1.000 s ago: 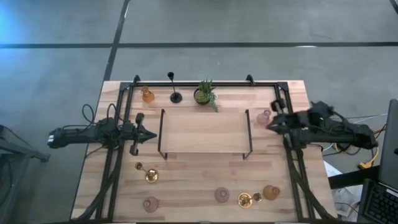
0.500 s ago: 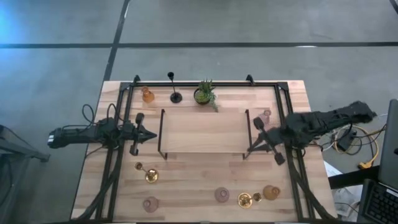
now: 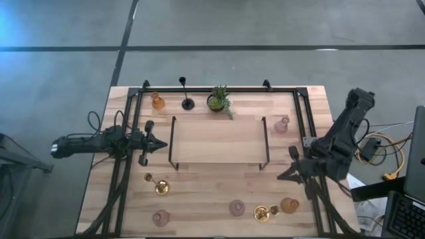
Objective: Pick & Place candle stick holders
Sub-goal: Put the right gold candle holder on the shelf
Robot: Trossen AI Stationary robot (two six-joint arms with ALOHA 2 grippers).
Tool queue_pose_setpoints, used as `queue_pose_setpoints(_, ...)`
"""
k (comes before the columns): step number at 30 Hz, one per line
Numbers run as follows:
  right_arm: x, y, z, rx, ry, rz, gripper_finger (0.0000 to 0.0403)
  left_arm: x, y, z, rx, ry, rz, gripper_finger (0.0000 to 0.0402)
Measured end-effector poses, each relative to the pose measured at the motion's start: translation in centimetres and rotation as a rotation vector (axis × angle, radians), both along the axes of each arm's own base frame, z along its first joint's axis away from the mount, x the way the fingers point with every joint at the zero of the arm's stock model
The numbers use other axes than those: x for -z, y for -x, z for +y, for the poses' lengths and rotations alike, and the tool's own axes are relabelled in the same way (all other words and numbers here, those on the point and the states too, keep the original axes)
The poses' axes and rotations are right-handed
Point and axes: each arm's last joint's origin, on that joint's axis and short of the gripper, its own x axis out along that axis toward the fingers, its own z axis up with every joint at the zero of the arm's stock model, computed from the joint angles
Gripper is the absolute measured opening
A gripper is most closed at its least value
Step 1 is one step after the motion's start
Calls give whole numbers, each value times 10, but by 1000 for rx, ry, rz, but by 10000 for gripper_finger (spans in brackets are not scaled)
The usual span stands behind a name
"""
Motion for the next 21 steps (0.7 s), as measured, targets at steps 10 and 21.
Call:
queue_pose_setpoints(10,14,14,27,-59,-117,82,8,0,0,0,0,0,0,14)
queue_pose_setpoints(21,34,7,44,29,-174,158,8,0,0,0,1,0,-1,14)
